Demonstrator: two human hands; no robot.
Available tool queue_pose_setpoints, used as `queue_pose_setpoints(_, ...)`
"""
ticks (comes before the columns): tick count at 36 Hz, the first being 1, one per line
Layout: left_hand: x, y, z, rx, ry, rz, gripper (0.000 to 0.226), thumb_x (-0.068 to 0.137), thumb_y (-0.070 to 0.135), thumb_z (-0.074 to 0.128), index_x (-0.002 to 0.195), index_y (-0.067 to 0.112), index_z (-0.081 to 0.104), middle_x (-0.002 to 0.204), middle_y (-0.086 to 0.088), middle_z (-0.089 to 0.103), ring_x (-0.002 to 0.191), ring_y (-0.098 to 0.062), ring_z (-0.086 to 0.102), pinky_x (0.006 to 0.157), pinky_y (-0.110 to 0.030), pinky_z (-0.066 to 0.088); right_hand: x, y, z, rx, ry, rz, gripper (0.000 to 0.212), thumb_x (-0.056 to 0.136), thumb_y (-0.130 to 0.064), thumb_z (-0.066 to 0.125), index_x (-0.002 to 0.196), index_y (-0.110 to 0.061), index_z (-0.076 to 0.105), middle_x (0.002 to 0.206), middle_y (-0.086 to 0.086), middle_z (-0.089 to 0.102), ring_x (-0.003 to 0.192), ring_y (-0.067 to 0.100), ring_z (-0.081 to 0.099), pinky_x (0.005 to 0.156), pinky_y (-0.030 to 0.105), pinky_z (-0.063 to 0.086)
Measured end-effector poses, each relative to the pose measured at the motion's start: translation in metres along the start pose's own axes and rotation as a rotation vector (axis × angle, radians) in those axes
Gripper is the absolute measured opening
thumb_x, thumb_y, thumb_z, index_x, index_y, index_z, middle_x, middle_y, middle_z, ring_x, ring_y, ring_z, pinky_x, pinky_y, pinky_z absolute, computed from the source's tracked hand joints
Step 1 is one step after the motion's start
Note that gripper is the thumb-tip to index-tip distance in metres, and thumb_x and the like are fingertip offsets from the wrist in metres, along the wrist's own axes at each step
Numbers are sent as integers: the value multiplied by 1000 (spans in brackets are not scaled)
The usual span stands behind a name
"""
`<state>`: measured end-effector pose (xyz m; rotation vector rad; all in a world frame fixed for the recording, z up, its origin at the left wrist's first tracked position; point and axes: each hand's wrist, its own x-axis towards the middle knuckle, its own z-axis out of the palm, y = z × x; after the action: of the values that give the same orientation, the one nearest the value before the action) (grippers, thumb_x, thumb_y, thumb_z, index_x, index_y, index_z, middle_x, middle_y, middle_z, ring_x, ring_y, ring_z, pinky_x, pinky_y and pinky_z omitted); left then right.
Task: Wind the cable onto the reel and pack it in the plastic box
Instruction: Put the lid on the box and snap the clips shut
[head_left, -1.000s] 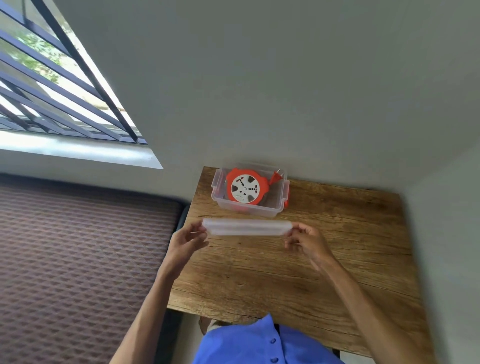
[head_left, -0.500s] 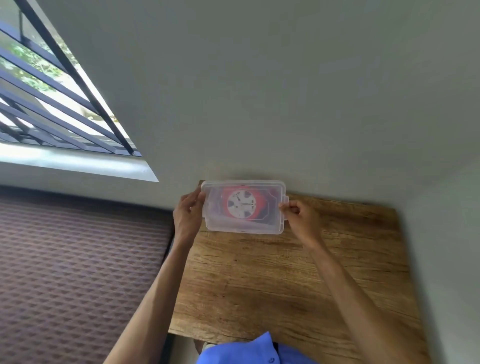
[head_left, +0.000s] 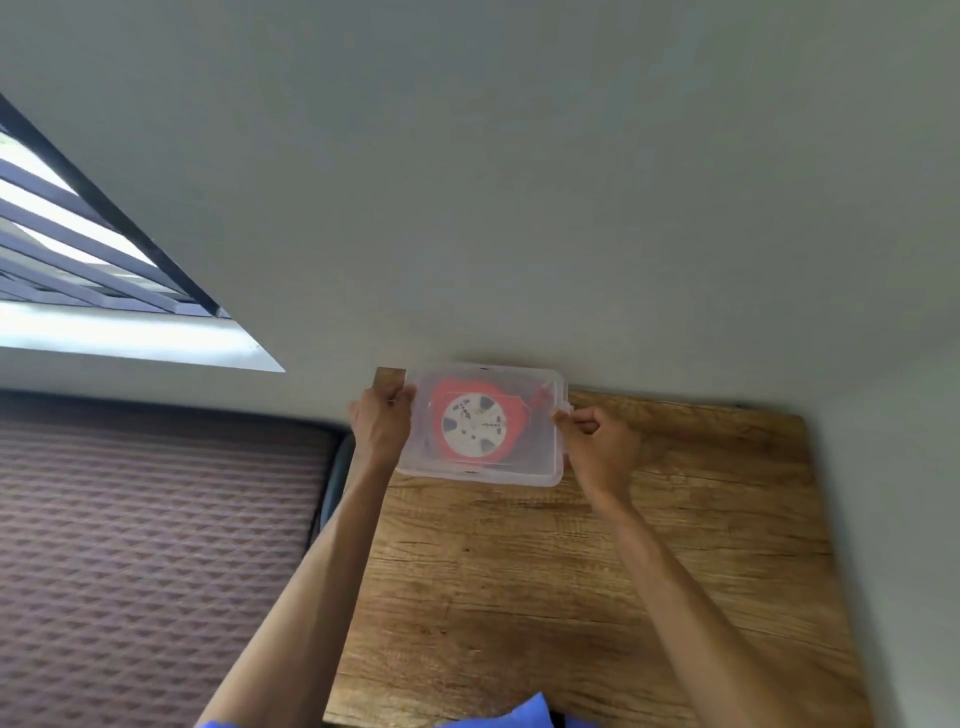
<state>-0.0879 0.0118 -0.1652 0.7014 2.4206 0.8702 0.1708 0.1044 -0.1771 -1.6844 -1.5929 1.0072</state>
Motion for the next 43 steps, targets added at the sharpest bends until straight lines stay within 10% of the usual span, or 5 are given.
queue_pose_setpoints(4, 3, -1, 4, -17, -6, 20, 29, 113, 29, 64, 121, 10, 85, 114, -20, 84, 115, -45, 69, 108, -44, 43, -4, 2, 1, -52, 89, -33, 24, 89, -39, 85, 91, -15, 80, 77, -8, 76, 66, 6, 71, 57, 25, 57)
queue_pose_setpoints(19, 7, 2, 10, -201, -22, -55, 38, 102, 48, 77, 130, 23, 85, 117, -3, 85, 114, -26, 77, 102, -52, 64, 10, 8, -3, 50, 62, 23, 18, 88, -32, 86, 86, -21, 71, 76, -15, 71, 64, -5, 68, 54, 9, 49)
queue_pose_setpoints(28, 12, 0, 15, -209, -25, -77, 38, 104, 56, 72, 128, 29, 85, 120, 4, 84, 124, -28, 71, 111, -56, 57, 24, 11, -15, 401, -187, 471, 29, 89, -25, 88, 103, -5, 72, 101, 8, 83, 94, 26, 81, 74, 40, 68)
queue_pose_setpoints(38, 14, -4, 16, -444, 7, -212, 20, 89, 53, 91, 75, 45, 80, 72, 25, 77, 100, -11, 75, 95, -37, 62, 29, 14, -20, 296, -400, 550, 41, 90, -51, 81, 118, -22, 73, 115, 3, 79, 108, 26, 75, 98, 52, 61)
queue_pose_setpoints(43, 9, -14, 3, -504, -153, -174, 26, 96, 41, 89, 116, 25, 89, 93, 20, 85, 100, -12, 81, 81, -28, 68, 30, 15, -23, 349, -519, 572, 38, 93, -52, 75, 114, -20, 76, 97, 4, 84, 96, 26, 80, 79, 41, 66)
